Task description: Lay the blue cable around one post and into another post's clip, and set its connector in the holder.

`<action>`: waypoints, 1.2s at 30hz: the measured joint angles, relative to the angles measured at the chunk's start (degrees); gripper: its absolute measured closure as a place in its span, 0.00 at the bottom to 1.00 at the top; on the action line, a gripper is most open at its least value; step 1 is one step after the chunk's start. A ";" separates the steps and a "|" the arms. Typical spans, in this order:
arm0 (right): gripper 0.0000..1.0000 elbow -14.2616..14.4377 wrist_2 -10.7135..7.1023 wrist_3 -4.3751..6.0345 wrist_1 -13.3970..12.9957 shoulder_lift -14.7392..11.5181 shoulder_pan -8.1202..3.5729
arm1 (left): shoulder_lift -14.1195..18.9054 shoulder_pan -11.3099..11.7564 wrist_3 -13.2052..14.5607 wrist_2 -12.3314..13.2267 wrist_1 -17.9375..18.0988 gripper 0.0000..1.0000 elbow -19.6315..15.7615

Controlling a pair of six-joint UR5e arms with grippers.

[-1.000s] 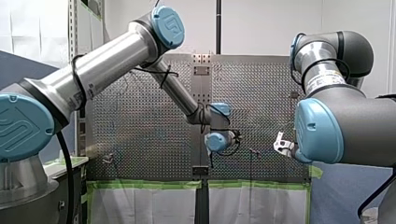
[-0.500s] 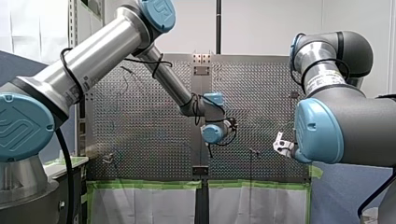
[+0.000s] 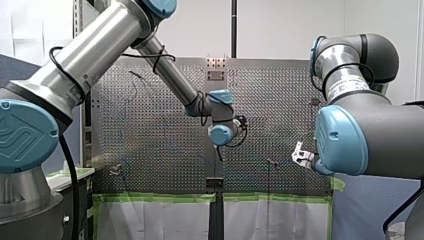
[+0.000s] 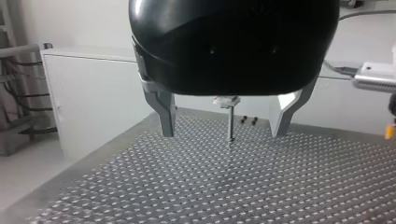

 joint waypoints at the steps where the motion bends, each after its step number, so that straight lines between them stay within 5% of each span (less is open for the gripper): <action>1: 1.00 0.00 0.00 0.00 -0.03 0.00 0.01 | 0.63 0.16 -0.14 -0.07 0.58 0.02 -0.62; 19: 1.00 -0.01 -0.40 0.16 -0.09 0.00 0.25 | 10.03 7.82 1.13 1.50 9.61 0.02 -10.03; 36: 1.00 -0.43 -0.46 0.18 0.10 0.01 0.39 | 12.68 8.77 3.03 -2.75 7.66 0.02 -18.32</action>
